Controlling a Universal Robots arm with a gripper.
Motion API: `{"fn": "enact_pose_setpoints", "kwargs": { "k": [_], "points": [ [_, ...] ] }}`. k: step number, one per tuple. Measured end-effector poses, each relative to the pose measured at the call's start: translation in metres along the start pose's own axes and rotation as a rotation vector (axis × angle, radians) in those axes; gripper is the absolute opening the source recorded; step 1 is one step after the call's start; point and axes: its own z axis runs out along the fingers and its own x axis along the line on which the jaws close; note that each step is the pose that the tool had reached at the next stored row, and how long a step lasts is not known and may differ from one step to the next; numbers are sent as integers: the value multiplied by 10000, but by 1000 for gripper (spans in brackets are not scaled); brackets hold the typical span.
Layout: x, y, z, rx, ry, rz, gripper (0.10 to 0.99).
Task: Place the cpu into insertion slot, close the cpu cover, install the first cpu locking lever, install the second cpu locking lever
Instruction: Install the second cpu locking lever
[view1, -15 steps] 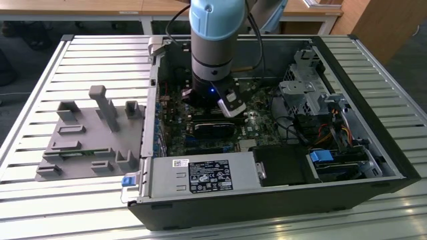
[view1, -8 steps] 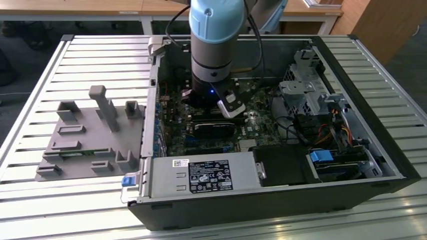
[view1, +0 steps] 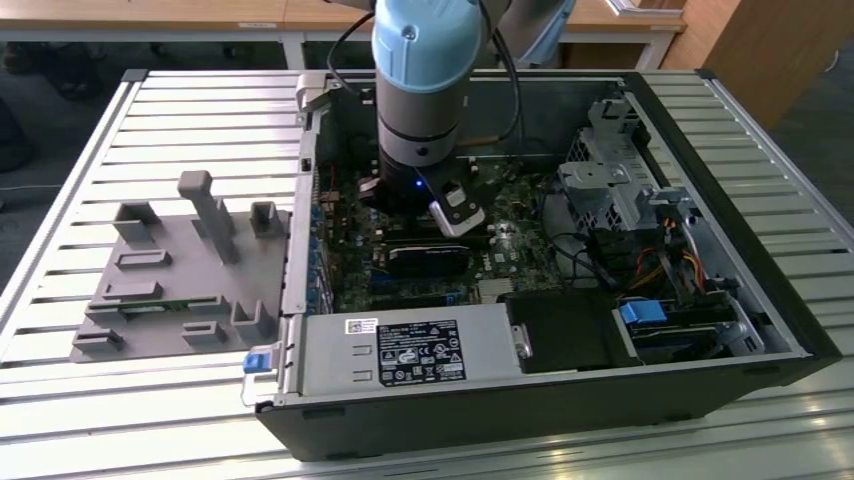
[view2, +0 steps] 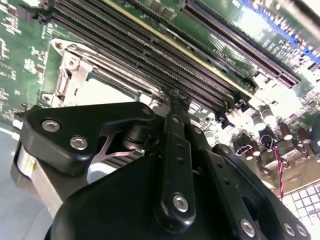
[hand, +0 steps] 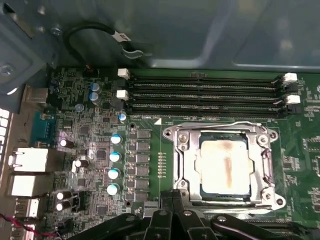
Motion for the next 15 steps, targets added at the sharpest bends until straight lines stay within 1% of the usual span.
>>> {"fn": "enact_pose_setpoints", "kwargs": {
  "k": [2,6,15],
  "points": [
    [14,-3,10,-60,1,2,106],
    [15,-1,3,-81,-1,0,106],
    [15,31,-122,-82,-1,0,106]
  ]
}}
